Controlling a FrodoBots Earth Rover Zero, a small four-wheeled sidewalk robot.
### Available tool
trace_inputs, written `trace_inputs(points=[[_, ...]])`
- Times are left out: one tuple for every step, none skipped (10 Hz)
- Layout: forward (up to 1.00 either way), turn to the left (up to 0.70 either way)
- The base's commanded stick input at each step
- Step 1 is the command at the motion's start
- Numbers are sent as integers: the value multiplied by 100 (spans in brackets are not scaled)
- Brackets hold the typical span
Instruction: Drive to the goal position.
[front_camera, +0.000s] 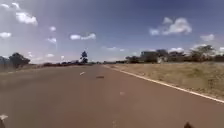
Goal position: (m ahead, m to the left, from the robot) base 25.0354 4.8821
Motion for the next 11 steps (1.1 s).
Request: trace_inputs(points=[[85,0],[85,0],[85,0],[85,0],[85,0],[85,0],[85,0],[85,0],[85,0],[85,0],[85,0]])
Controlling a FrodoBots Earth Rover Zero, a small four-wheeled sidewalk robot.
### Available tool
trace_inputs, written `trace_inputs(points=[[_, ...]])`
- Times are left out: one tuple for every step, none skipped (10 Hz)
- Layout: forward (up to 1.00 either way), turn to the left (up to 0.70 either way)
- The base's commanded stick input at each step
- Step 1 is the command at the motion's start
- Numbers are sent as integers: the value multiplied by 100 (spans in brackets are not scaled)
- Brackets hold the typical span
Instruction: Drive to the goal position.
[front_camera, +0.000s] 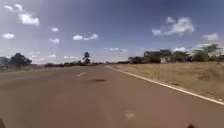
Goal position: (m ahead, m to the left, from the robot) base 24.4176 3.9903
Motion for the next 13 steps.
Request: trace_inputs(points=[[85,0],[85,0],[85,0],[85,0],[85,0],[85,0],[85,0],[85,0],[85,0],[85,0],[85,0],[85,0],[85,0]])
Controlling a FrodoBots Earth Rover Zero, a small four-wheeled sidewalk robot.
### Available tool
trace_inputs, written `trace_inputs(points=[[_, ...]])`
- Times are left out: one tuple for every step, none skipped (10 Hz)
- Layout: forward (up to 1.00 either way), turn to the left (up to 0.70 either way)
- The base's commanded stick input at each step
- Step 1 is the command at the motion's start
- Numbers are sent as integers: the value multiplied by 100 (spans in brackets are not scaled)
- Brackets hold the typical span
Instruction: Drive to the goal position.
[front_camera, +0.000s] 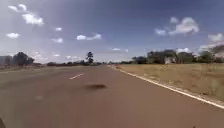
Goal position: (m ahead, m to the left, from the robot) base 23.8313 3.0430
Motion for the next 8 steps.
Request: trace_inputs(points=[[85,0],[85,0],[85,0],[85,0],[85,0],[85,0],[85,0],[85,0]])
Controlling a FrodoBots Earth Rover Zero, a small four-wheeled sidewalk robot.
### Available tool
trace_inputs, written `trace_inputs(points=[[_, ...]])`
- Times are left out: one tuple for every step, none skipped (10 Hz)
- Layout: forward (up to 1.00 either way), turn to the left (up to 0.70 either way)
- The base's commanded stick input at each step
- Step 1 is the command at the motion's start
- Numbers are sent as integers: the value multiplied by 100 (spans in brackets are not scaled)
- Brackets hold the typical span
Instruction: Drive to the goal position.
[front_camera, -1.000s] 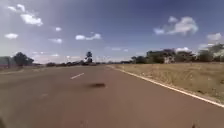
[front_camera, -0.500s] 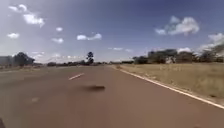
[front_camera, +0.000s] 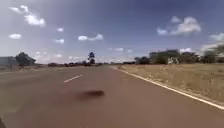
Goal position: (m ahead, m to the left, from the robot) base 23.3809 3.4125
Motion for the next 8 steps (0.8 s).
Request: trace_inputs(points=[[85,0],[85,0],[85,0],[85,0],[85,0],[85,0],[85,-10],[85,-34]])
